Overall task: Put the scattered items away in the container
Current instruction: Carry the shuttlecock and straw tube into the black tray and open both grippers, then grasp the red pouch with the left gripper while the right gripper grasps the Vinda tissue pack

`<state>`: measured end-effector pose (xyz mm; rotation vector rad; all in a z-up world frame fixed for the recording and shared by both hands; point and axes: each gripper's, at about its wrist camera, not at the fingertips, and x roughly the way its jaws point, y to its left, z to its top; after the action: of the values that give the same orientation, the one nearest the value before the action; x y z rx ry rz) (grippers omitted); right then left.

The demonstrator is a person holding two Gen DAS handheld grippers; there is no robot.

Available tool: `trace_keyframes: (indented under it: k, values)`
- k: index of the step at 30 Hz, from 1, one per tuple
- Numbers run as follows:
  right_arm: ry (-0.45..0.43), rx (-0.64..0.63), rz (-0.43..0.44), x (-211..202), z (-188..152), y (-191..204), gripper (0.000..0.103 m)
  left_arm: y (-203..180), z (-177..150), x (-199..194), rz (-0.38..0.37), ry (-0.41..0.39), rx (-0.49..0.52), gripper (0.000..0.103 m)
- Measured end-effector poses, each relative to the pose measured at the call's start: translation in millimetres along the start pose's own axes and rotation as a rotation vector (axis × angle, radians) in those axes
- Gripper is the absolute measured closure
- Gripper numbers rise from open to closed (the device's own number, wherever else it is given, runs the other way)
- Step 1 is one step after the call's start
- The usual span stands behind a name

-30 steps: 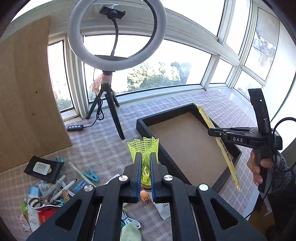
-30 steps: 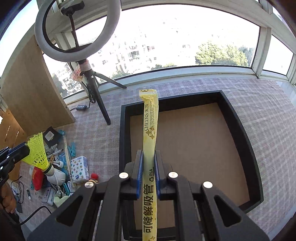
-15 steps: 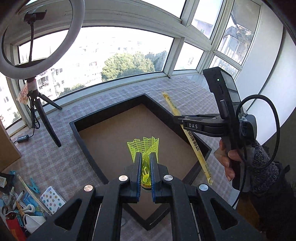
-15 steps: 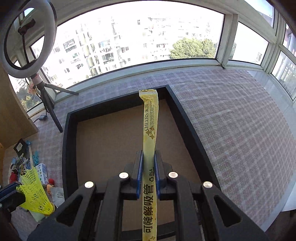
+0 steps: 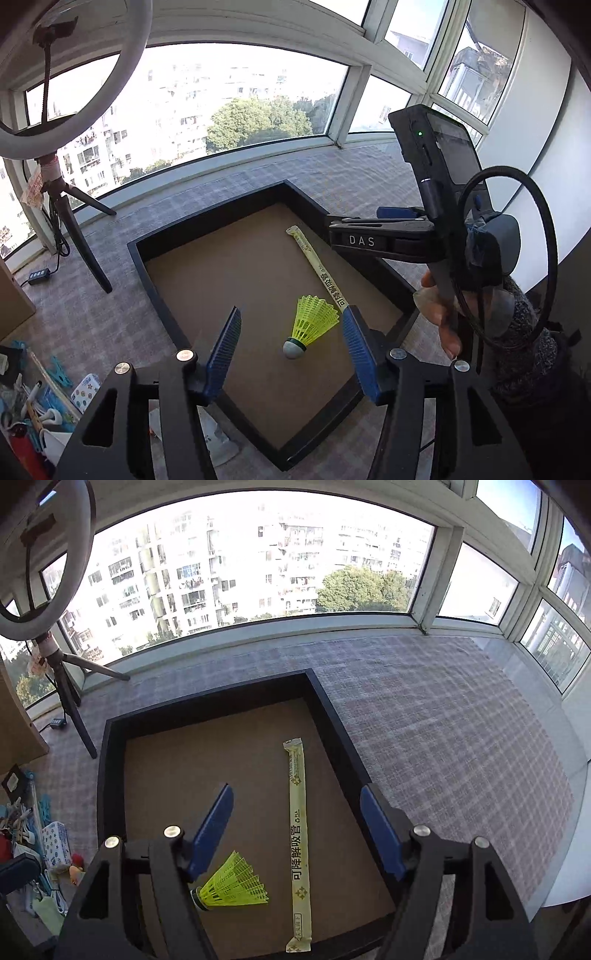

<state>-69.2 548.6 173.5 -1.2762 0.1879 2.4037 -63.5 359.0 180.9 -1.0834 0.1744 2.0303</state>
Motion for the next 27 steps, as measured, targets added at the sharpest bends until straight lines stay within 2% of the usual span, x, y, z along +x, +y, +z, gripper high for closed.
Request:
trace_keyframes:
  k: [3,11,16,22,24,27]
  values:
    - [0.002,-0.009,0.015,-2.6,-1.4,8.0,0.032,13.2,-2.1,-5.4,0.004,-0.004,-0.038,0.048]
    - [0.018,-0.049,0.079,-5.9,-4.6,40.7,0.032,52.1,-15.5,-34.6,0.072,-0.022,-0.088,0.048]
    - [0.014,-0.094,0.141,-16.9,-8.0,67.3,0.032,81.8,-39.1,-70.0,0.18,-0.047,-0.077,0.046]
    - [0.037,-0.184,0.258,-28.7,-20.2,118.0,0.032,136.1,-101.5,-127.5,0.369,-0.082,-0.104,0.028]
    - [0.051,-0.218,0.297,-30.1,-27.5,138.5,0.032,154.6,-132.0,-144.2,0.438,-0.082,-0.136,0.027]
    - [0.093,-0.269,0.355,-26.3,-41.7,172.5,0.032,182.0,-182.1,-161.2,0.542,-0.041,-0.192,0.027]
